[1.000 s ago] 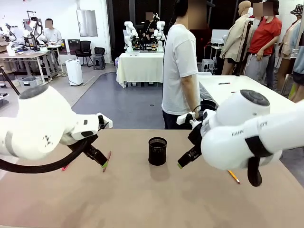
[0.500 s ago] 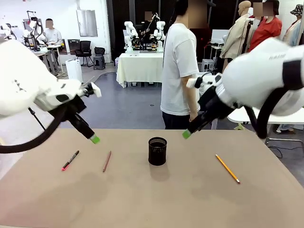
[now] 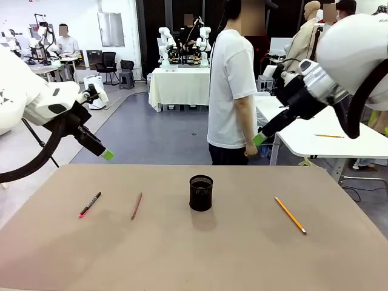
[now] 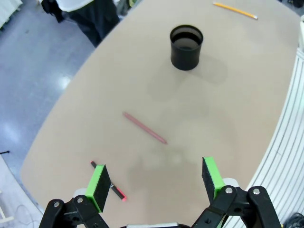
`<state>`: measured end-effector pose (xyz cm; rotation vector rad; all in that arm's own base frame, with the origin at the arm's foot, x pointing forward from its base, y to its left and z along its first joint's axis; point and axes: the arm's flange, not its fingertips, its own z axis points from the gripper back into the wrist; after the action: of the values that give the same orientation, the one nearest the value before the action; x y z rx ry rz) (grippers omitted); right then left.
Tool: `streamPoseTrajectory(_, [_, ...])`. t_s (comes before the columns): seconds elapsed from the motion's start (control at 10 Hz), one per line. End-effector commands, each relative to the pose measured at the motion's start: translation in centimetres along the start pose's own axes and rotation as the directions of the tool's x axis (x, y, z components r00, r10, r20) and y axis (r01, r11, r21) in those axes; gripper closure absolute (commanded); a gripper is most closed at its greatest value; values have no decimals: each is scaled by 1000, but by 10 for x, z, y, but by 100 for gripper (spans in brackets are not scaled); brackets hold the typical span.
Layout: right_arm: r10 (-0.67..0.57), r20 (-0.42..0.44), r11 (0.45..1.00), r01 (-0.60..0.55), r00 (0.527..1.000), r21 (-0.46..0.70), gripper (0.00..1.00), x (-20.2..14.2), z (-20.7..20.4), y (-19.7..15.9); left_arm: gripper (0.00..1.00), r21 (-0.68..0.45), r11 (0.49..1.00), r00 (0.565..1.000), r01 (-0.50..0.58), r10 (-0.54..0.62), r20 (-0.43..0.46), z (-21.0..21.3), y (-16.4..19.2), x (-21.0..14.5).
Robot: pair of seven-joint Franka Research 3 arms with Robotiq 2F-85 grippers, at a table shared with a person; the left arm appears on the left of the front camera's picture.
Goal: Place the pens into the pen holder.
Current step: Pick up a writing instrument from the table and place it into the Pen holder.
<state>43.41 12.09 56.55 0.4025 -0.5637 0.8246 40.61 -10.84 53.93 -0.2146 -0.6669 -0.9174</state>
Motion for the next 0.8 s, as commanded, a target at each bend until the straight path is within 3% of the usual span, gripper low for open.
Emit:
streamPoseTrajectory(0.0, [66,49,998,-66,997,4,0,-8,-5,-14,0,-6,1000,997,5,-5,72,-4,3,-5])
streamPoseTrajectory(0.1, [0,0,1000,0,1000,0,0,0,0,0,0,0,1000,1000,0,0,0,0,0,0])
streamPoseTrajectory(0.6, [27,-6,1000,-27,1000,-10,0,0,-1,0,0,0,1000,1000,-3,3,8,-2,-1,1])
streamPoseTrajectory(0.7, [43,43,994,-48,998,97,0,0,15,-10,0,-128,991,998,-46,52,43,12,9,-4])
